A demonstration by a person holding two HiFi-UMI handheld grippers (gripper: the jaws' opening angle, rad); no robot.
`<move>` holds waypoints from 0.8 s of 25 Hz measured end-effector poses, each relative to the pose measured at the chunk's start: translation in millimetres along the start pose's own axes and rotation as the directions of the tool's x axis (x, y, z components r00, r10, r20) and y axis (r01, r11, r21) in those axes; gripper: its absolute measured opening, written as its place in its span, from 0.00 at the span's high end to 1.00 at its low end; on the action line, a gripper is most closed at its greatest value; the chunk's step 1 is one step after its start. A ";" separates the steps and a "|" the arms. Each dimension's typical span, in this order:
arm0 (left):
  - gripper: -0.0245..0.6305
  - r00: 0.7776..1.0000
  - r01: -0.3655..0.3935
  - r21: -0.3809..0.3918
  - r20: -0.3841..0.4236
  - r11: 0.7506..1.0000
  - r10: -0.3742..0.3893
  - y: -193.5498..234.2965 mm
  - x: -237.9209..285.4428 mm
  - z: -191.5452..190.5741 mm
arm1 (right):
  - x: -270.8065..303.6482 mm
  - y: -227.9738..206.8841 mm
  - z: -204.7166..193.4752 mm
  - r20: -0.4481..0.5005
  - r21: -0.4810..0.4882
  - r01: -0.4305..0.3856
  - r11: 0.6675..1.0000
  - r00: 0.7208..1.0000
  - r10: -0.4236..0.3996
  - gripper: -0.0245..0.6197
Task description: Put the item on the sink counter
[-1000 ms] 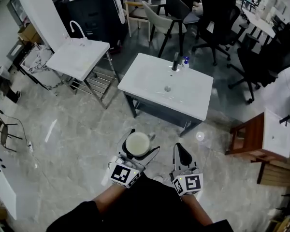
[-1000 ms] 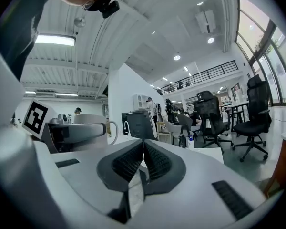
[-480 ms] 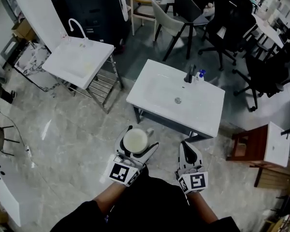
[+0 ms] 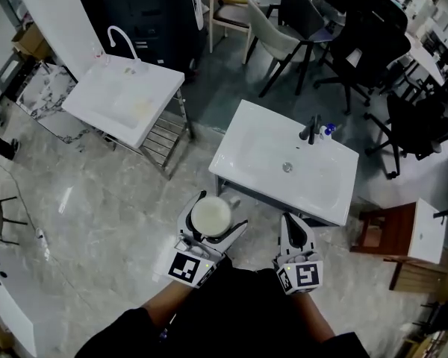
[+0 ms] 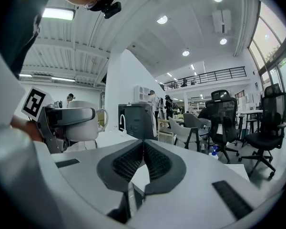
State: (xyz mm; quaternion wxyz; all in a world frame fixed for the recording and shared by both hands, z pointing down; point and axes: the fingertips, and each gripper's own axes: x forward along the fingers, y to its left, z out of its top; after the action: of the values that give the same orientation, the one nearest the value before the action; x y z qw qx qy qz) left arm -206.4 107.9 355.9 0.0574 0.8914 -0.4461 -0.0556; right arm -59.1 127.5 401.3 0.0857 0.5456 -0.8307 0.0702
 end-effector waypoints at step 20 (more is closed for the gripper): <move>0.25 0.999 0.037 0.016 -0.015 0.999 -0.037 42.5 50.9 -21.1 | 70.6 -21.0 0.9 0.000 -0.006 0.017 1.000 1.000 -0.017 0.91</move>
State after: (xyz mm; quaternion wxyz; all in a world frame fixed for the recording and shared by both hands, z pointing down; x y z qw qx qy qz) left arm -206.4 43.0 380.7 0.0522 0.9003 -0.4296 -0.0465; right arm -67.4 55.8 416.4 0.0882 0.5523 -0.8263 0.0668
